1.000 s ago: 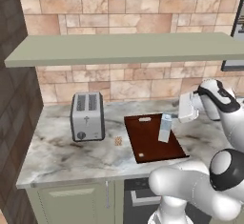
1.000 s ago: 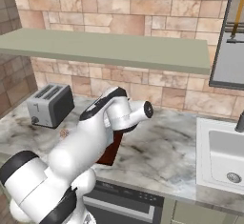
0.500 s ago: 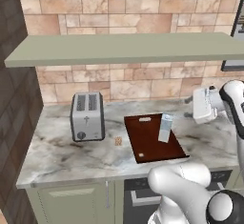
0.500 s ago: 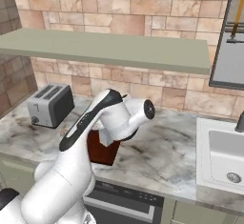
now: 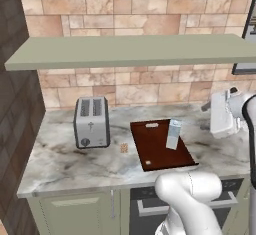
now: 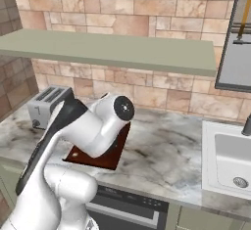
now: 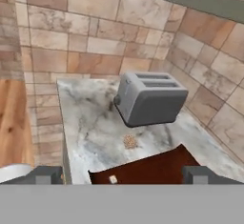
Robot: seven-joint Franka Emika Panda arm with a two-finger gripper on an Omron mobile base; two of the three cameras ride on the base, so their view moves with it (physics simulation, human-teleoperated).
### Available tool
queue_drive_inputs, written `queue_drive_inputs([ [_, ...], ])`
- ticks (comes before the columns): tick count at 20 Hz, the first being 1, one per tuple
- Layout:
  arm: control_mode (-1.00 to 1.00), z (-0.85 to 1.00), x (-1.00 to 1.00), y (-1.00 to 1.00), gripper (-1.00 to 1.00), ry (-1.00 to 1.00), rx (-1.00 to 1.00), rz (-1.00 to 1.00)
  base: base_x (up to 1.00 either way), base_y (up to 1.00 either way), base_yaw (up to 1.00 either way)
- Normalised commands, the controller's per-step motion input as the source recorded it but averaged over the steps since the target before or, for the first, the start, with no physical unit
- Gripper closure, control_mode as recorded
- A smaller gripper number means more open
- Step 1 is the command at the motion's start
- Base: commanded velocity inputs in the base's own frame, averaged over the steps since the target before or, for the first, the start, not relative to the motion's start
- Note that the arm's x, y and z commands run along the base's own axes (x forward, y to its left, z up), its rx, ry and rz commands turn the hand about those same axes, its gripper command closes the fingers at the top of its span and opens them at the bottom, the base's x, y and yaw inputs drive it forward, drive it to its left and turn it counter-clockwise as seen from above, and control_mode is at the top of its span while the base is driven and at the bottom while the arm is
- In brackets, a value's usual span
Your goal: Take out the milk from the fridge and place it on the tray on the counter. Then take the sugar cube near the tray and place it in the tray.
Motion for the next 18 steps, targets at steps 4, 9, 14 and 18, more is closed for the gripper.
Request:
queue_drive_inputs([
  [4, -1.00, 0.27, -0.61, 0.71, -1.00, -0.02, -0.25, -0.05, 0.00, 0.00, 0.00],
  [9, -1.00, 0.06, -0.21, 0.89, -1.00, 0.06, -0.32, 0.00, 0.00, 0.00, 0.00],
  [14, -1.00, 0.07, 0.00, 0.91, -1.00, 0.11, -0.31, 0.00, 0.00, 0.00, 0.00],
  [18, -1.00, 0.00, 0.00, 0.61, -1.00, 0.18, -0.23, 0.00, 0.00, 0.00, 0.00],
])
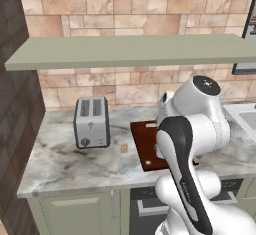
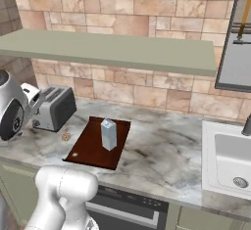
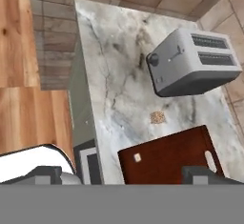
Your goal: Take out the milk from the fridge and place it on the tray on the counter. Then take the sugar cube near the tray and place it in the tray.
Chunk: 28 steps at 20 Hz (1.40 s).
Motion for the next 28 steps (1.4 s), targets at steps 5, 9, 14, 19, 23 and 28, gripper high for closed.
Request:
queue_drive_inputs([
  [5, -1.00, -0.02, 0.01, 0.38, -1.00, 0.19, -0.16, 0.00, 0.00, 0.00, 0.00],
  [9, -1.00, -0.23, 0.08, 0.06, -1.00, 0.14, -0.05, 0.00, 0.00, 0.00, 0.00],
  [14, -1.00, -0.43, 0.17, 0.00, -1.00, 0.04, -0.04, 0.00, 0.00, 0.00, 0.00],
  [19, -1.00, -0.51, 0.19, 0.00, -1.00, -0.17, -0.02, 0.00, 0.00, 0.00, 0.00],
  [23, -1.00, -0.22, 0.24, 0.00, -1.00, -0.05, 0.00, 0.00, 0.00, 0.00, 0.00],
  [28, -1.00, -0.34, 0.49, 0.00, -1.00, 0.08, -0.02, 0.00, 0.00, 0.00, 0.00],
])
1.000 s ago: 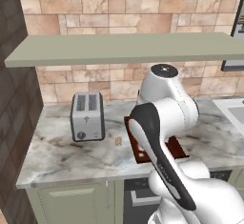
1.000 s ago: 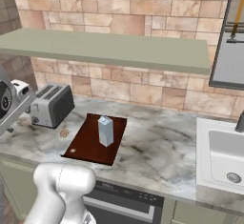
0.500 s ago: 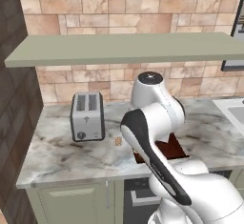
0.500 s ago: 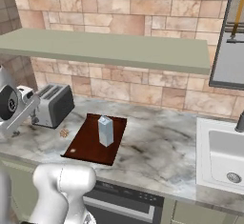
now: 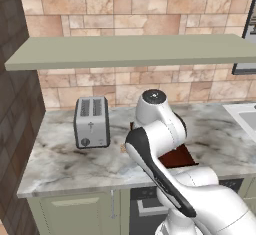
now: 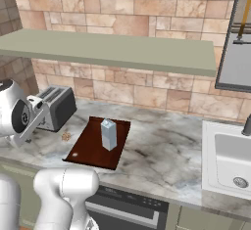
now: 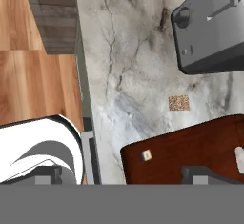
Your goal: Take out the milk from the fridge and place it on the tray on the counter. Then take the sugar cube near the tray and place it in the tray.
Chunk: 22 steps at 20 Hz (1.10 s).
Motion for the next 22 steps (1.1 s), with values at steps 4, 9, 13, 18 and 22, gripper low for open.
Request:
queue_drive_inputs([
  [4, -1.00, -0.32, 0.48, 0.01, -1.00, 0.13, -0.07, 0.00, 0.00, 0.00, 0.00],
  [9, -1.00, -0.27, 0.45, 0.00, -1.00, 0.11, -0.04, 0.00, 0.00, 0.00, 0.00],
  [13, -1.00, -0.24, 0.48, 0.00, -1.00, 0.09, -0.03, 0.00, 0.00, 0.00, 0.00],
  [18, -1.00, -0.24, 0.46, 0.00, -1.00, 0.09, -0.02, 0.00, 0.00, 0.00, 0.00],
  [22, -1.00, -0.21, 0.39, 0.00, -1.00, 0.06, 0.00, 0.00, 0.00, 0.00, 0.00],
])
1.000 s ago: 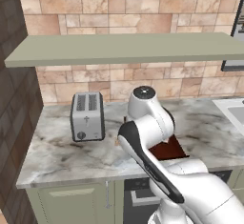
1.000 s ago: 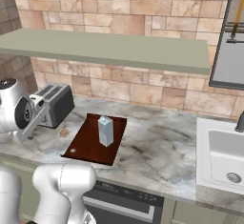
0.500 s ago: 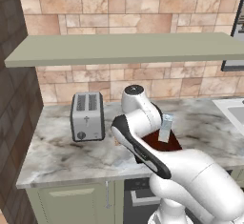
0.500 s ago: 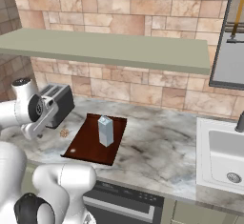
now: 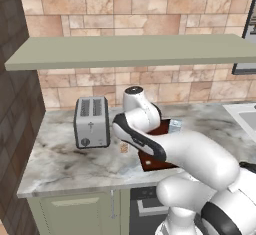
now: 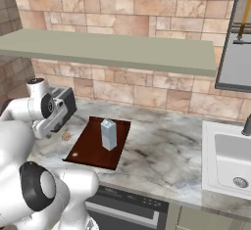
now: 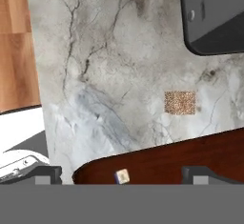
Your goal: Take out the milk from the fridge and place it on the tray on the counter. Then take the sugar cube near the tray and place it in the tray.
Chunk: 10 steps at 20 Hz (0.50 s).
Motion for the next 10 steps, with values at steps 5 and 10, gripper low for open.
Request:
queue_drive_inputs([
  [5, -1.00, -0.23, 0.25, 0.02, -1.00, 0.00, -0.01, 0.00, 0.00, 0.00, 0.00],
  [10, -1.00, -0.28, 0.07, 0.02, -1.00, 0.00, -0.02, 0.00, 0.00, 0.00, 0.00],
])
